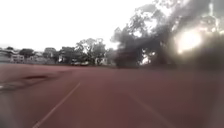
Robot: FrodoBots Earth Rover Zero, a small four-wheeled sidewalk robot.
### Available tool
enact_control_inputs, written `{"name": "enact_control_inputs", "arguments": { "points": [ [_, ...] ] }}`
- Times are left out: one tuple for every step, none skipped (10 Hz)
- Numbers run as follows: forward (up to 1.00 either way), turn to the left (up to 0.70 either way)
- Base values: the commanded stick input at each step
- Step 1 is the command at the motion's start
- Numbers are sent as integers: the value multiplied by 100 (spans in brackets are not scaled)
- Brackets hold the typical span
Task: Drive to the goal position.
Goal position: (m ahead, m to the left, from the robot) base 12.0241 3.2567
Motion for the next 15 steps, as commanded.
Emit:
{"name": "enact_control_inputs", "arguments": {
  "points": [
    [70,0],
    [70,0],
    [70,0],
    [70,0],
    [70,0],
    [70,0],
    [70,0],
    [70,0],
    [70,0],
    [70,0],
    [70,0],
    [70,0],
    [70,0],
    [70,0],
    [70,0]
  ]
}}
